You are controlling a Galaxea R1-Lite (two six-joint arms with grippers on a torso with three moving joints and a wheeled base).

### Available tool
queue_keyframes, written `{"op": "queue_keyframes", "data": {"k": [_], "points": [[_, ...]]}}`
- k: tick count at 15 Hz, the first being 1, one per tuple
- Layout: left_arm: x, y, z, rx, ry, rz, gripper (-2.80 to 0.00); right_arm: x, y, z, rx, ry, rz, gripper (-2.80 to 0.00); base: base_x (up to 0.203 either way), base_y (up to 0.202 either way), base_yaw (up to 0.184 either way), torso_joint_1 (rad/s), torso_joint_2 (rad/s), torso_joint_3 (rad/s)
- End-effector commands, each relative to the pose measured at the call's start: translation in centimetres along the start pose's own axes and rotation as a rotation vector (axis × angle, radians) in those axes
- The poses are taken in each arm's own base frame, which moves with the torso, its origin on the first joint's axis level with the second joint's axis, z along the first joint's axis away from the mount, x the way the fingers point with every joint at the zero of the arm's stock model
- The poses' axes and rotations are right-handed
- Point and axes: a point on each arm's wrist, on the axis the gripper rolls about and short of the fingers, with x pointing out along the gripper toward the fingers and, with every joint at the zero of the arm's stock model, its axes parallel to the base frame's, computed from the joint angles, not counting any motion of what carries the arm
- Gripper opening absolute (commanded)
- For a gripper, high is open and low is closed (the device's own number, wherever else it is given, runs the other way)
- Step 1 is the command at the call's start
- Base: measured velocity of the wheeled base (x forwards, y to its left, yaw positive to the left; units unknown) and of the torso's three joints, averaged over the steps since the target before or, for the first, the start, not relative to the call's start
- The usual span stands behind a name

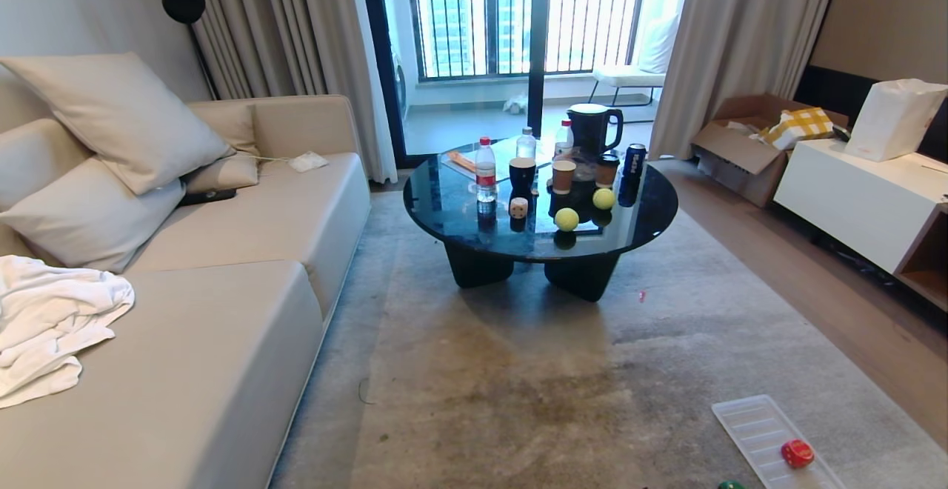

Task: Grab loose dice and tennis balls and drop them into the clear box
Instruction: Find toys out of the box

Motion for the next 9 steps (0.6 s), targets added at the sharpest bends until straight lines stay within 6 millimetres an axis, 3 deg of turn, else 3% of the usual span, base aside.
{"op": "queue_keyframes", "data": {"k": [1,9], "points": [[0.0,0.0,0.0,-0.001,0.0,0.0,-2.8,0.02,0.0,-0.04,-0.001,0.003,0.002,-2.8,0.0,0.0,0.0,0.0,0.0,0.0],[0.0,0.0,0.0,-0.001,0.0,0.0,-2.8,0.02,0.0,-0.04,0.001,0.003,0.0,-2.8,0.0,0.0,0.0,0.0,0.0,0.0]]}}
